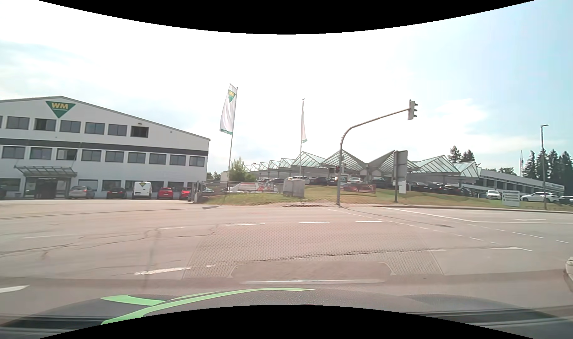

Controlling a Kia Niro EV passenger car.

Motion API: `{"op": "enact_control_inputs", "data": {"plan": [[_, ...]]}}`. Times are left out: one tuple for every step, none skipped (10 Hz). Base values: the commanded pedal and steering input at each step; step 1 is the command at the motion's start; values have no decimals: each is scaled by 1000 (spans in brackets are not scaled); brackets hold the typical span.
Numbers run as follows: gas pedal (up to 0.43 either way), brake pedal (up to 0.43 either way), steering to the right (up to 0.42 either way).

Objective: Follow the waypoints while adhering to traffic rules and regulations

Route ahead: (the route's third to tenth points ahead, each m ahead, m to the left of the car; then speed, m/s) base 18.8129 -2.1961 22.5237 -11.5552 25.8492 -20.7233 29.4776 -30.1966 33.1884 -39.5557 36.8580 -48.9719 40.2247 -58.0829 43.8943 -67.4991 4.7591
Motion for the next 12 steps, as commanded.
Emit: {"op": "enact_control_inputs", "data": {"plan": [[47, 0, 340], [47, 0, 348], [59, 0, 348], [67, 0, 352], [67, 0, 353], [79, 0, 351], [98, 0, 346], [98, 0, 340], [110, 0, 335], [110, 0, 335], [118, 0, 333], [138, 0, 330]]}}
